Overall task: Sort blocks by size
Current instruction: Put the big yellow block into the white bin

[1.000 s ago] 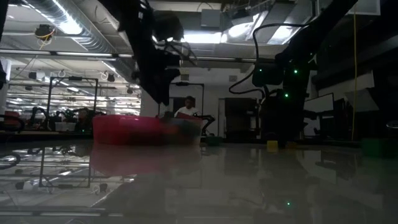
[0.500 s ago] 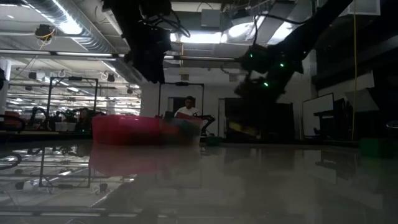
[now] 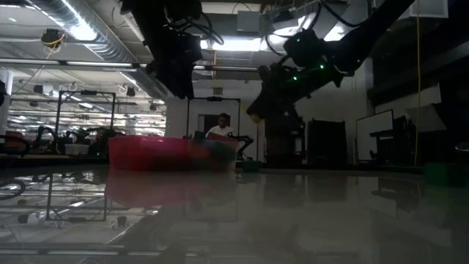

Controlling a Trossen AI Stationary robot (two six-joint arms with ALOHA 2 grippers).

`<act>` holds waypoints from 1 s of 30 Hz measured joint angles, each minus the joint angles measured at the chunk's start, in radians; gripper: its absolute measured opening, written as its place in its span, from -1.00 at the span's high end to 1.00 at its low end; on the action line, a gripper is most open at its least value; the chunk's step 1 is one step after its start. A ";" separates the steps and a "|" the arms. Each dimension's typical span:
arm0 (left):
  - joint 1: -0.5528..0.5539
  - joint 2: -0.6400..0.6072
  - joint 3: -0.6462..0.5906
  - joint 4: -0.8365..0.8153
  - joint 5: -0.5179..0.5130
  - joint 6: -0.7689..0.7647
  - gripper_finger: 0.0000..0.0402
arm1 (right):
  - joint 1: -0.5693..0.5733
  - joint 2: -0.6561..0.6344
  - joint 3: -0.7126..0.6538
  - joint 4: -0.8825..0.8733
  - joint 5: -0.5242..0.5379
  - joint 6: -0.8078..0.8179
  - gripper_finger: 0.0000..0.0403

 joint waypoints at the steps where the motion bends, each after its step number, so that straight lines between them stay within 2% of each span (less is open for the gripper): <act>1: 0.000 0.000 0.000 0.001 0.000 0.000 0.08 | 0.007 0.000 0.000 0.020 0.005 -0.009 0.44; 9: 0.000 0.000 0.000 0.001 0.000 -0.041 0.08 | 0.087 0.000 0.000 0.157 0.050 -0.026 0.45; 15: -0.002 0.000 0.000 0.001 0.000 -0.082 0.08 | 0.134 0.007 0.000 0.176 0.166 -0.028 0.46; 20: -0.002 0.000 0.000 0.006 0.000 -0.094 0.08 | 0.151 0.100 0.026 0.311 0.128 -0.049 0.46; 25: -0.002 0.000 0.000 -0.005 0.000 -0.093 0.08 | 0.150 0.228 0.162 0.240 0.102 -0.049 0.46; 30: -0.003 0.001 0.000 -0.033 0.000 -0.092 0.08 | 0.150 0.329 0.306 0.059 0.077 -0.054 0.46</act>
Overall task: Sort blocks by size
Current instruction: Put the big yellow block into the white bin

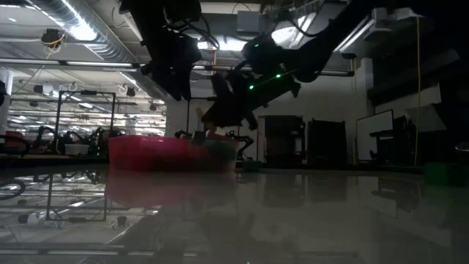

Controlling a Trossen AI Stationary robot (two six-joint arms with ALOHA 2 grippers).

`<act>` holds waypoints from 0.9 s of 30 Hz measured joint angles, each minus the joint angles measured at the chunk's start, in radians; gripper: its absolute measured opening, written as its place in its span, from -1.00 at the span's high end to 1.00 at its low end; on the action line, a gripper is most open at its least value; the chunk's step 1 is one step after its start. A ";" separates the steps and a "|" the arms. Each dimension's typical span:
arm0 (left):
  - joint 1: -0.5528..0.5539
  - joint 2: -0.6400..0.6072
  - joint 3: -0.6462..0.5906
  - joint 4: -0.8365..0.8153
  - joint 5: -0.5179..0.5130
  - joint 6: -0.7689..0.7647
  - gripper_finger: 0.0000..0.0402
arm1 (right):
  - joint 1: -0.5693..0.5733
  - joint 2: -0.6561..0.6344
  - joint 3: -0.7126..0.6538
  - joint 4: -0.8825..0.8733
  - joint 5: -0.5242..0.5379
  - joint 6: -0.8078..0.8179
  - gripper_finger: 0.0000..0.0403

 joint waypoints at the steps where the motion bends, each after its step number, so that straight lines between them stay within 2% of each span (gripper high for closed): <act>1: 0.000 0.000 0.000 -0.011 0.000 0.000 0.08 | 0.000 0.014 0.022 -0.028 0.005 -0.004 0.46; 6: 0.000 0.000 0.000 -0.054 0.000 0.001 0.08 | 0.000 0.036 0.065 -0.119 0.084 -0.016 0.45; 16: -0.014 0.000 0.000 -0.050 0.000 -0.051 0.08 | -0.001 0.038 0.065 -0.124 0.087 -0.021 0.21; 27: -0.091 0.000 0.000 -0.049 0.000 -0.085 0.08 | -0.003 0.043 0.065 -0.097 0.087 -0.028 0.12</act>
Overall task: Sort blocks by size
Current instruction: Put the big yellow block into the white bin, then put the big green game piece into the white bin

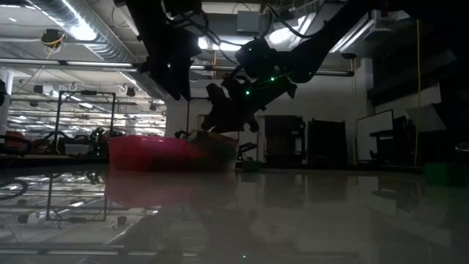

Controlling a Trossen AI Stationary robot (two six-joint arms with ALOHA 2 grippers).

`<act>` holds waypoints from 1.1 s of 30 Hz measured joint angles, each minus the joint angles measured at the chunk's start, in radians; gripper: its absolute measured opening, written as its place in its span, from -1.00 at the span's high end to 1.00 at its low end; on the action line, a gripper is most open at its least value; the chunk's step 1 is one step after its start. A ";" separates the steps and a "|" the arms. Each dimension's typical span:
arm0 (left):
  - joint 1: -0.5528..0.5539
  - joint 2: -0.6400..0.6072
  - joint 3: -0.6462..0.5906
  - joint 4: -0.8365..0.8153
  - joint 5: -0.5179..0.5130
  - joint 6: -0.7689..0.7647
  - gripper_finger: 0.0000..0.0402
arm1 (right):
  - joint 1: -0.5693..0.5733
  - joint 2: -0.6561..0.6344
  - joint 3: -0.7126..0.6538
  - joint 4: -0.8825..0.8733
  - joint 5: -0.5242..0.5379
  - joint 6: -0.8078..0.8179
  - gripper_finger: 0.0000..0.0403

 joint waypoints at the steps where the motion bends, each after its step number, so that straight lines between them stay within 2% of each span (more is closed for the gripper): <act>1: -0.010 0.000 0.000 0.000 0.000 -0.005 0.08 | -0.004 0.000 0.000 0.005 0.000 -0.020 0.12; 10: -0.076 0.000 0.000 0.003 0.000 -0.012 0.08 | -0.005 -0.085 0.000 -0.039 0.069 -0.186 0.12; 16: -0.107 0.000 0.000 0.004 0.000 0.009 0.08 | -0.005 -0.216 0.000 -0.264 0.071 -0.350 0.12; 22: -0.122 0.010 0.000 0.034 0.001 0.027 0.08 | -0.005 -0.293 0.000 -0.523 0.071 -0.526 0.12; 28: -0.122 0.029 0.000 0.046 0.000 0.097 0.08 | -0.005 -0.271 0.000 -0.717 0.067 -0.876 0.12; 33: -0.122 0.039 0.000 0.048 0.000 0.105 0.08 | -0.006 -0.206 -0.001 -0.727 0.043 -0.960 0.12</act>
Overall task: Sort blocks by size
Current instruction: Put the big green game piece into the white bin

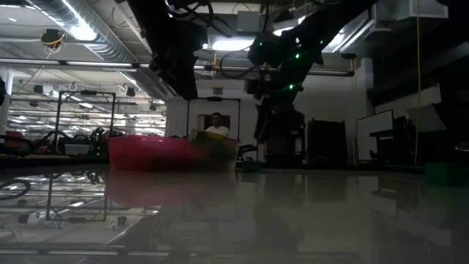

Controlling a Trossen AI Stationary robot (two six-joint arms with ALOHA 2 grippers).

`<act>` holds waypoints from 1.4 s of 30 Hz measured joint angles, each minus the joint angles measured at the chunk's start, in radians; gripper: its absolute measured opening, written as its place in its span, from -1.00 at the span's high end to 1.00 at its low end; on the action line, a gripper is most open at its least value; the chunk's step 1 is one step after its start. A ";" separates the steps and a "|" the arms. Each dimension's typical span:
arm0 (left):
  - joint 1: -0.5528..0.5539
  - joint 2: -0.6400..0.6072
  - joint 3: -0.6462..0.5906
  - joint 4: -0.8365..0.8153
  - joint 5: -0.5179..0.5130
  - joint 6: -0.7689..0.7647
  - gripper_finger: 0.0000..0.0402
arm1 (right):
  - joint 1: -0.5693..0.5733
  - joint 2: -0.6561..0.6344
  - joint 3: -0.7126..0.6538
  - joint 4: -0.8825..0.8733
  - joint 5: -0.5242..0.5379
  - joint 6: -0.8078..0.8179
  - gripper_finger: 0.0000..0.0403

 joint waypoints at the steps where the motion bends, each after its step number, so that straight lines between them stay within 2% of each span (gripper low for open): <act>1: 0.000 0.002 0.000 0.002 0.000 0.000 0.08 | 0.000 0.015 0.000 0.015 -0.001 0.000 0.12; 6: 0.000 0.003 0.000 0.005 0.000 0.000 0.08 | 0.000 0.072 0.001 0.074 -0.001 -0.003 0.12; 11: 0.000 0.003 0.000 0.004 0.000 0.000 0.08 | 0.000 0.095 0.000 0.046 -0.002 -0.082 0.12; 22: 0.000 0.003 0.000 0.004 0.000 -0.005 0.08 | 0.000 0.156 0.003 0.054 -0.014 -0.099 0.12; 33: 0.000 0.003 0.000 0.004 0.000 -0.008 0.08 | 0.018 0.157 0.005 -0.009 -0.079 -0.074 0.12; 42: 0.000 0.003 0.000 0.004 0.000 -0.007 0.08 | 0.106 0.158 0.004 -0.050 -0.099 -0.068 0.12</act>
